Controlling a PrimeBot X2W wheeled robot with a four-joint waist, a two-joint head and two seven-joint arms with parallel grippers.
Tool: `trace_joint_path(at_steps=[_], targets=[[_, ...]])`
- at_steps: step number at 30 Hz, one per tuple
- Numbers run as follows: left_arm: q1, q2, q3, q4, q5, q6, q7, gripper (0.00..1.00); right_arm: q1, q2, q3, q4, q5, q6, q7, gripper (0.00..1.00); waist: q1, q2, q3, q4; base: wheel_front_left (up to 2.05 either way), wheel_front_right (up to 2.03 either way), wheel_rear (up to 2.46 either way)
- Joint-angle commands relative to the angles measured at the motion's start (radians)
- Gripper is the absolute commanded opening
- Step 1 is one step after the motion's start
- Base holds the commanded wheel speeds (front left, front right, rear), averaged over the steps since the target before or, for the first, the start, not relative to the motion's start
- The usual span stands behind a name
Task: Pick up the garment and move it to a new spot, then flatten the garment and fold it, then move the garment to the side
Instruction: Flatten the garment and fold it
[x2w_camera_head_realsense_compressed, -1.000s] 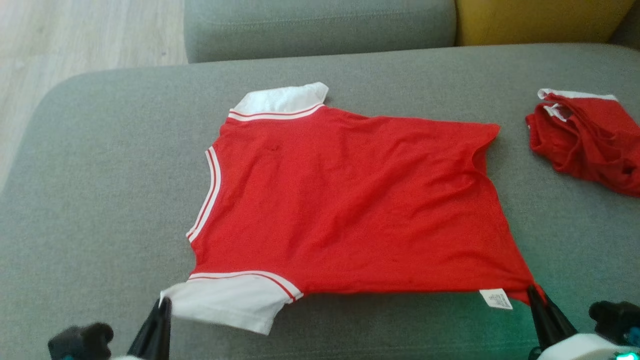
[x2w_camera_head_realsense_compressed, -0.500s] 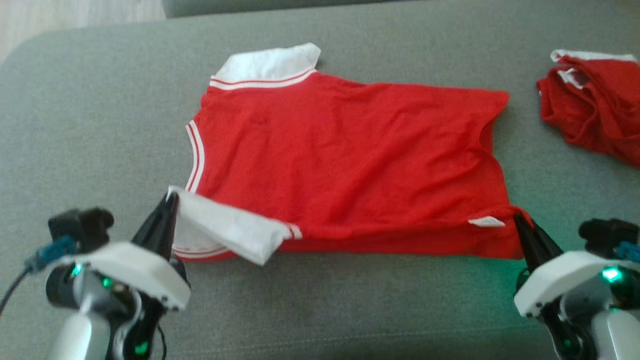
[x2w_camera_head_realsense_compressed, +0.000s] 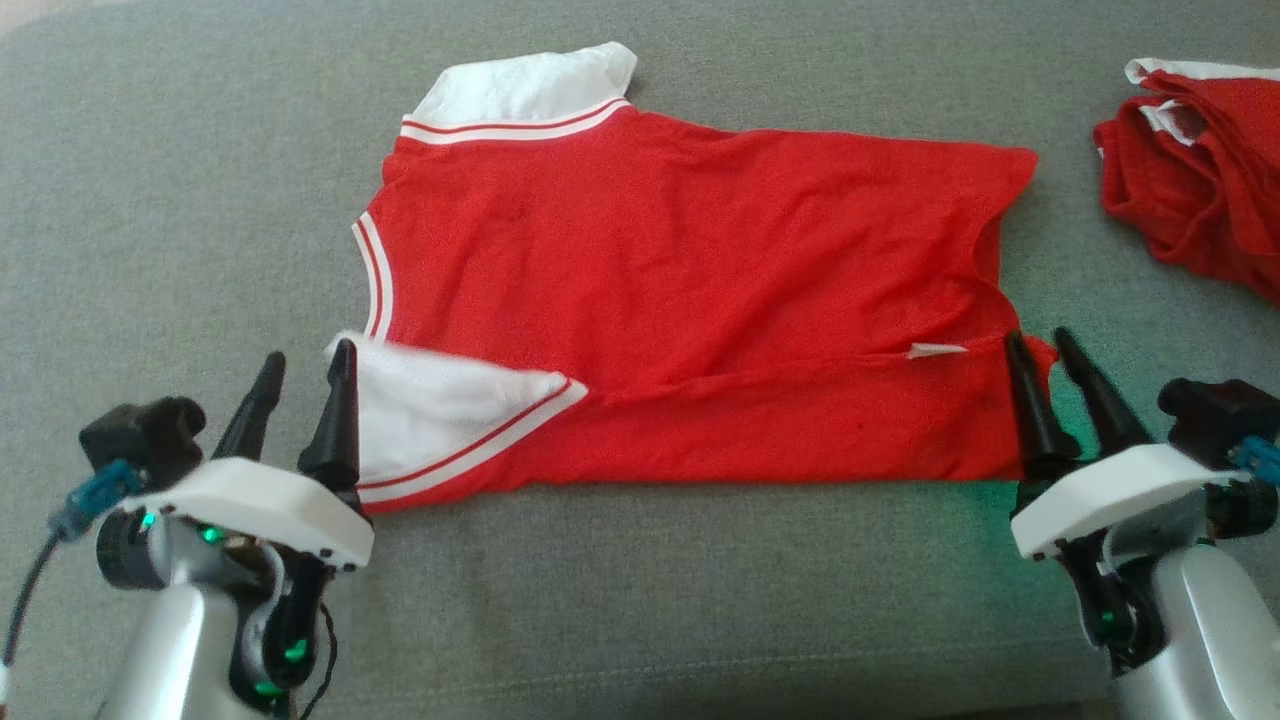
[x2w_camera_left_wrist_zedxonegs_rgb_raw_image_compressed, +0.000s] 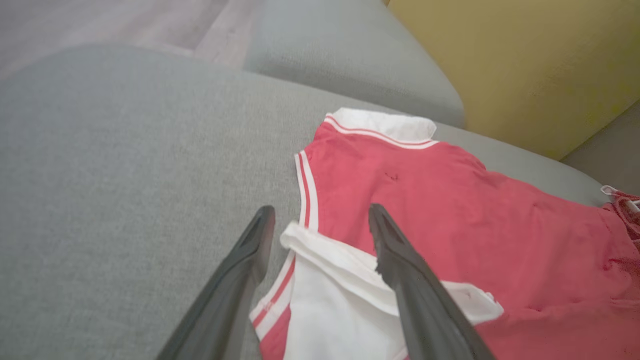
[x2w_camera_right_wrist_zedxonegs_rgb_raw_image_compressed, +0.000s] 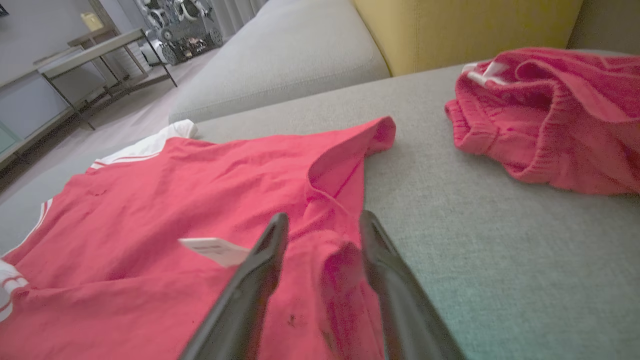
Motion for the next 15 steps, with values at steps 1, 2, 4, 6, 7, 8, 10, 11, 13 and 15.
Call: trace_joint_path(at_steps=[1,2,4,6,7,8,10,11,13,15], targets=[[-0.042,0.008,0.029,-0.028,0.04,0.001,-0.067,1.0,-0.022,-0.015,0.026,-0.031,-0.001,-0.001,-0.047,1.0,-0.0001,0.0,0.002,0.002,0.0,0.0,0.0],[-0.042,0.008,0.029,-0.028,0.04,0.001,-0.067,1.0,-0.022,-0.015,0.026,-0.031,-0.001,-0.001,-0.047,1.0,-0.0001,0.0,0.002,0.002,0.0,0.0,0.0],[-0.035,0.002,0.018,-0.02,0.077,0.009,-0.129,1.0,-0.018,-0.013,0.029,-0.036,-0.014,-0.001,-0.089,1.0,-0.0001,0.0,0.001,0.002,0.0,0.0,0.0],[-0.023,-0.007,0.003,-0.014,0.114,0.022,-0.187,1.0,-0.009,-0.009,0.032,-0.046,-0.039,-0.001,-0.133,1.0,-0.0001,0.0,-0.003,0.002,0.0,0.0,0.0],[-0.015,-0.011,-0.002,-0.013,0.133,0.031,-0.216,1.0,-0.005,-0.01,0.033,-0.054,-0.062,-0.001,-0.158,1.0,-0.0001,0.0,-0.007,0.001,0.0,0.0,0.0],[-0.009,-0.014,-0.006,-0.01,0.15,0.04,-0.243,1.0,0.001,-0.006,0.033,-0.061,-0.081,-0.001,-0.183,1.0,-0.0001,0.0,-0.012,0.0,0.0,0.0,0.0],[0.009,-0.022,-0.009,-0.006,0.176,0.057,-0.281,1.0,0.012,-0.001,0.035,-0.077,-0.124,-0.001,-0.231,1.0,-0.0001,0.0,-0.024,-0.003,0.0,0.0,0.0],[0.02,-0.024,-0.013,-0.005,0.192,0.064,-0.294,1.0,0.021,0.004,0.035,-0.08,-0.139,-0.001,-0.244,1.0,-0.0001,0.0,-0.033,-0.004,0.0,0.0,0.0],[0.048,-0.033,-0.017,-0.008,0.216,0.077,-0.311,1.0,0.041,0.014,0.034,-0.092,-0.171,-0.001,-0.267,1.0,-0.0001,0.0,-0.048,-0.007,0.0,0.0,0.0],[0.08,-0.039,-0.02,-0.013,0.237,0.086,-0.32,1.0,0.064,0.028,0.029,-0.109,-0.199,-0.001,-0.284,1.0,-0.0001,0.0,-0.064,-0.008,0.0,0.0,0.0]])
